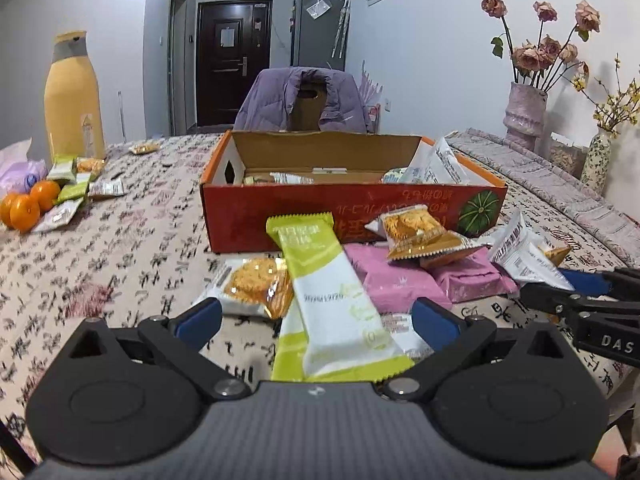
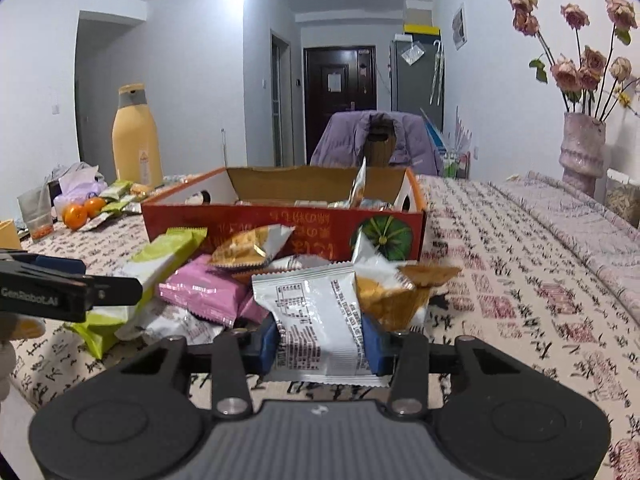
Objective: Organize snacks
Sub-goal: 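Grasp the white packet with the right gripper while the left gripper grasps the green-and-white bar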
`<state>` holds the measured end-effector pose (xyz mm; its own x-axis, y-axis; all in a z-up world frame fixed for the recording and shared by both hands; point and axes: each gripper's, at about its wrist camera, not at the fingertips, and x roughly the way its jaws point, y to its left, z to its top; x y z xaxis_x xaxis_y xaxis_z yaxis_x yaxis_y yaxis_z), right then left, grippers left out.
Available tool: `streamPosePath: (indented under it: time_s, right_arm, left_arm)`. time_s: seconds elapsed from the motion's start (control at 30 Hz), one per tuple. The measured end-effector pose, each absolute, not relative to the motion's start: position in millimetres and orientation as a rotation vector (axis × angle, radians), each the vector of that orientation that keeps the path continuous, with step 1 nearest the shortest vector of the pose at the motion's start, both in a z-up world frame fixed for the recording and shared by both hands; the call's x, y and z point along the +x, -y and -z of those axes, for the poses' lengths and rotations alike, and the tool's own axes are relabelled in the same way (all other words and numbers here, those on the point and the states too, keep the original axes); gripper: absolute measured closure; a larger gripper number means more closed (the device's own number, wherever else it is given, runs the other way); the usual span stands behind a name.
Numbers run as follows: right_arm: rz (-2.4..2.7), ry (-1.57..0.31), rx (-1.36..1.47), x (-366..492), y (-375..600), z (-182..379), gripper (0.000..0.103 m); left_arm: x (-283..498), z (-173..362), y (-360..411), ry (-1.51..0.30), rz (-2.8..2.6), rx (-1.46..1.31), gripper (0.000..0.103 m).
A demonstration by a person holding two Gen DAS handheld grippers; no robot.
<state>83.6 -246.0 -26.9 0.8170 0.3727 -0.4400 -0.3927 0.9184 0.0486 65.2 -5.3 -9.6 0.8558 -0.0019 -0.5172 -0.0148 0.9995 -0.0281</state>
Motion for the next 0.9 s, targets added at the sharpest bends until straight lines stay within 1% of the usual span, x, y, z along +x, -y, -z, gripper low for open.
streamPosePath:
  time_s: [0.2, 0.3, 0.43, 0.5, 0.57, 0.7, 0.77, 0.83, 0.9]
  right_arm:
    - [-0.407, -0.41, -0.052, 86.3, 246.7, 18.0, 0.061]
    - [-0.408, -0.385, -0.053, 88.6, 246.8, 12.8, 0.061]
    - [-0.407, -0.349, -0.046, 92.3, 245.8, 6.4, 0.061]
    - [-0.401, -0.345, -0.038, 95.4, 246.6, 6.2, 0.061]
    - [-0.395, -0.347, -0.03, 96.7, 247.7, 7.1, 0.061]
    - [-0.387, -0.357, -0.018, 97.9, 249.3, 10.9, 0.061]
    - [-0.385, -0.361, -0.015, 98.4, 248.9, 12.5, 0.061]
    - [-0.386, -0.365, -0.015, 98.6, 248.6, 13.6, 0.061]
    - [-0.386, -0.366, -0.013, 98.6, 248.7, 14.1, 0.061]
  left_arm:
    - [79.6, 6.0, 14.4, -0.553, -0.035, -0.009, 0.001]
    - [87.6, 3.1, 17.5, -0.553, -0.047, 0.0, 0.006]
    - [98.6, 2.2, 18.5, -0.568, -0.075, -0.001, 0.018]
    - [104.7, 3.4, 17.4, -0.585, -0.087, -0.01, 0.022]
    - [108.5, 5.8, 16.7, -0.601, -0.091, -0.013, 0.031]
    - [112.6, 13.0, 13.8, -0.633, -0.099, -0.039, 0.034]
    - [112.9, 15.3, 12.7, -0.643, -0.09, -0.052, 0.046]
    - [113.3, 16.7, 11.9, -0.651, -0.079, -0.068, 0.053]
    - [112.7, 16.7, 9.8, -0.649, -0.076, -0.078, 0.056]
